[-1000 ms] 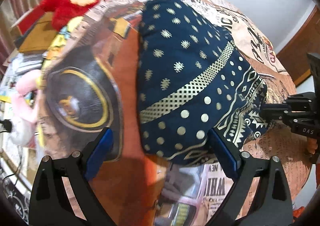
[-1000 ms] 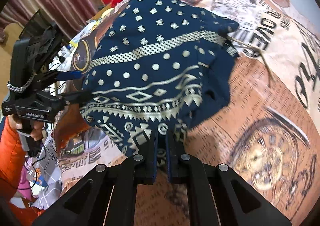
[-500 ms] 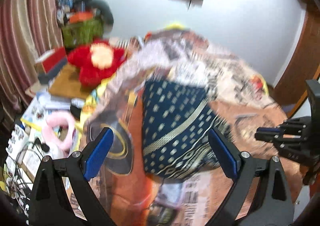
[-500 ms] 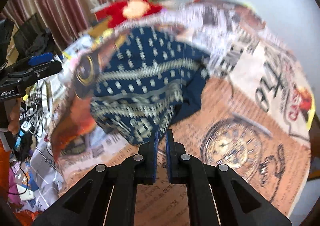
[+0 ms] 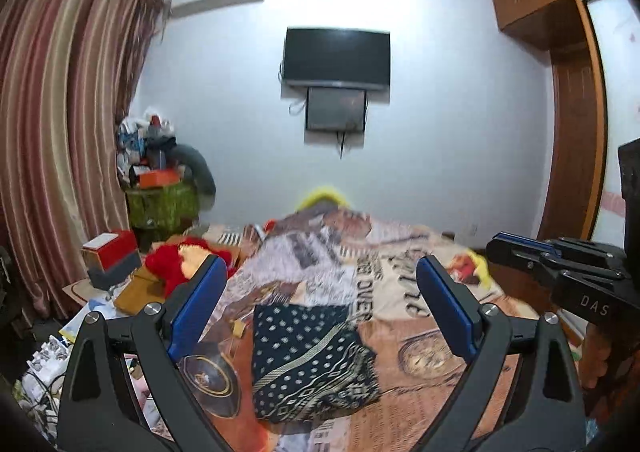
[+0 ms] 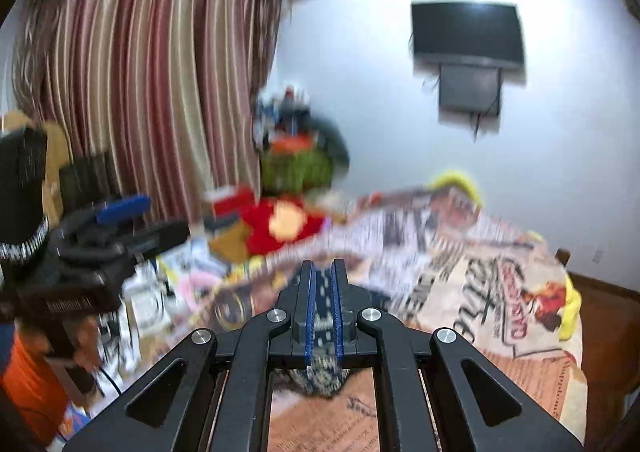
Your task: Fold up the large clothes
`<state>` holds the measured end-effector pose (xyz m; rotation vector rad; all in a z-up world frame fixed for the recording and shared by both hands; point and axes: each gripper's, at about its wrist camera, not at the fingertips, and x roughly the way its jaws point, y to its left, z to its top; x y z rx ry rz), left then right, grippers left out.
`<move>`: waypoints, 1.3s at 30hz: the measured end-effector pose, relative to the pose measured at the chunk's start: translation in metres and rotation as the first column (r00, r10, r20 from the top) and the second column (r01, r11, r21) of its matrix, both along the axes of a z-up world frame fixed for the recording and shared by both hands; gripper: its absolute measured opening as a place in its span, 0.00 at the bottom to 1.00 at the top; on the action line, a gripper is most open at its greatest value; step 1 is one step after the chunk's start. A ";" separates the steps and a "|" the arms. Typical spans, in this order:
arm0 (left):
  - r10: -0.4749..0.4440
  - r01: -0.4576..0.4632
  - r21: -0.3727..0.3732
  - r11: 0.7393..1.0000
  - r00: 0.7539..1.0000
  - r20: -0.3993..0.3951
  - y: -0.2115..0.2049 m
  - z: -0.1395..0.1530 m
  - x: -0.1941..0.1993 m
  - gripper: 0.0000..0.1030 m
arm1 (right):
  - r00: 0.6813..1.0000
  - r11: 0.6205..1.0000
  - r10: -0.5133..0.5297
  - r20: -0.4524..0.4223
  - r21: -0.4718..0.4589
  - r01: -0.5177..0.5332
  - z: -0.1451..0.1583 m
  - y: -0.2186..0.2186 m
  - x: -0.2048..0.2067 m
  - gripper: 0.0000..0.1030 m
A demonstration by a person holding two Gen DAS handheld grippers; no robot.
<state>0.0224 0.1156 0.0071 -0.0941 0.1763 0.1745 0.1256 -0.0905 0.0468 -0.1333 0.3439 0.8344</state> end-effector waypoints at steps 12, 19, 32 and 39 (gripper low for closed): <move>0.015 -0.013 -0.067 0.998 1.000 0.020 -0.015 -0.009 -0.032 0.94 | 0.998 0.991 -0.051 0.048 0.128 0.044 0.005 -0.039 -0.065 0.04; 0.024 -0.025 -0.095 0.995 1.000 -0.014 -0.011 -0.017 -0.031 0.94 | 0.999 0.995 -0.039 -0.037 0.092 0.042 -0.013 -0.038 -0.068 0.04; 0.025 -0.026 -0.080 0.996 0.999 -0.022 -0.015 -0.021 -0.030 0.94 | 0.997 0.996 -0.035 -0.071 0.074 0.041 -0.023 -0.036 -0.068 0.04; 0.025 -0.027 -0.081 0.996 0.999 -0.027 -0.016 -0.023 -0.029 0.94 | 0.996 0.997 -0.034 -0.085 0.069 0.040 -0.025 -0.035 -0.065 0.04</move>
